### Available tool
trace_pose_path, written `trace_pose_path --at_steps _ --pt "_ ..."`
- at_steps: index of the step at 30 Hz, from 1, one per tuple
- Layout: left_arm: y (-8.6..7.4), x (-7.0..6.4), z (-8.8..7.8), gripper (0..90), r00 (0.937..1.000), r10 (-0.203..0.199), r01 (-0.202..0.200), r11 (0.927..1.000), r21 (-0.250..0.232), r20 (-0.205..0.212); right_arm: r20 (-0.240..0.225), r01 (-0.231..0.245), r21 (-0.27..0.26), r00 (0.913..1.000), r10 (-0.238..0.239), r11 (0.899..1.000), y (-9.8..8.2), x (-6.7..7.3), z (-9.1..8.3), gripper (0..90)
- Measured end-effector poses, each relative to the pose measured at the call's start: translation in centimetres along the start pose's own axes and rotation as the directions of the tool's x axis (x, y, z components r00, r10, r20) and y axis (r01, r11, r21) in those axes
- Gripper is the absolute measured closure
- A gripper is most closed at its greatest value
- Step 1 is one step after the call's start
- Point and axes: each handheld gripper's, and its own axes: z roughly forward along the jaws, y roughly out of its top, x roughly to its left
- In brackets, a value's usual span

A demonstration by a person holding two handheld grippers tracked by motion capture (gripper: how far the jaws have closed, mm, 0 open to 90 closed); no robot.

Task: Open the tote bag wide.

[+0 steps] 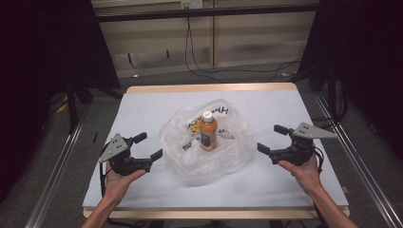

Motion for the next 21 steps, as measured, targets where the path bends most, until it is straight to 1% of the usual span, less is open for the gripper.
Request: trace_pose_path --at_steps 3,4,5,7,8,9,10,11,12,13,14,15,16,17,19,20,21 --pt "-0.3 -0.2 -0.3 4.8 1.0 -0.002 0.002 0.9999 0.013 -0.002 0.014 -0.003 0.014 0.9999 0.002 1.0 -0.6 0.2 -0.8 0.6" --pt "-0.7 -0.4 -0.7 4.2 1.0 0.001 -0.001 0.9999 0.017 0.0 0.014 -0.008 0.015 0.9999 0.007 1.0 -0.8 0.2 -1.1 1.0" --pt "-0.7 -0.4 -0.7 4.1 1.0 0.001 -0.001 0.9999 0.017 0.0 0.017 -0.014 0.016 0.9998 0.013 1.0 -1.0 0.2 -1.4 0.9" --pt "-1.4 -0.8 -1.2 3.4 1.0 -0.009 0.009 0.9997 0.021 -0.003 0.029 -0.019 0.02 0.9994 0.019 1.0 -1.4 0.3 -2.0 1.1" --pt "-1.4 -0.8 -1.2 3.0 1.0 -0.009 0.009 0.9997 0.021 -0.003 0.038 -0.022 0.021 0.999 0.021 1.0 -1.6 0.3 -2.3 1.1" --pt "-1.6 -1.0 -1.5 3.0 0.9999 -0.006 0.006 0.9997 0.023 -0.015 0.038 -0.022 0.021 0.999 0.021 1.0 -1.6 0.3 -2.3 1.1" --pt "-1.7 -1.0 -1.9 3.0 1.0 0.0 0.0 0.9989 0.047 -0.007 0.044 -0.026 0.022 0.9987 0.025 0.999 -1.9 0.2 -3.2 1.5" --pt "-2.0 -1.2 -2.3 3.0 0.9998 -0.013 0.013 0.9996 0.026 -0.014 0.053 -0.027 0.019 0.9982 0.026 0.999 -2.1 0.2 -3.5 1.5" --pt "-2.3 -1.3 -2.5 3.0 0.9997 -0.021 0.021 0.9995 0.022 -0.013 0.064 -0.034 0.015 0.9974 0.033 0.999 -2.3 0.1 -3.9 1.5" --pt "-2.6 -1.3 -2.8 3.0 0.9994 -0.026 0.027 0.9992 0.03 -0.022 0.066 -0.045 0.006 0.9968 0.045 0.999 -2.6 0.0 -4.2 1.5" --pt "-2.7 -1.3 -2.9 3.0 0.9996 -0.017 0.018 0.9987 0.047 -0.023 0.071 -0.062 -0.006 0.9955 0.062 0.998 -2.9 -0.1 -4.7 1.5" --pt "-2.9 -1.4 -3.1 3.0 0.9993 -0.018 0.02 0.9985 0.05 -0.033 0.075 -0.066 -0.012 0.9949 0.067 0.998 -3.1 -0.2 -4.9 1.7" --pt "-3.0 -1.5 -3.3 3.0 0.9989 -0.004 0.006 0.9984 0.055 -0.046 0.08 -0.069 -0.016 0.9943 0.07 0.997 -3.3 -0.3 -5.3 2.1" --pt "-3.0 -1.5 -3.3 3.0 0.9989 -0.004 0.006 0.9984 0.055 -0.046 0.089 -0.082 -0.024 0.9925 0.084 0.996 -3.3 -0.3 -5.5 2.2" --pt "-3.2 -1.2 -3.9 3.0 0.9983 0.006 -0.002 0.9981 0.061 -0.058 0.098 -0.077 -0.028 0.992 0.08 0.997 -3.4 -0.4 -5.7 2.2" --pt "-3.2 -1.1 -3.9 3.0 0.9975 -0.009 0.012 0.999 0.044 -0.07 0.105 -0.092 -0.037 0.9898 0.096 0.995 -3.6 -0.4 -5.8 2.3" --pt "-3.2 -0.9 -4.0 3.0 0.9976 -0.001 0.005 0.9989 0.048 -0.069 0.106 -0.088 -0.025 0.9903 0.09 0.996 -3.7 -0.5 -5.8 2.7"
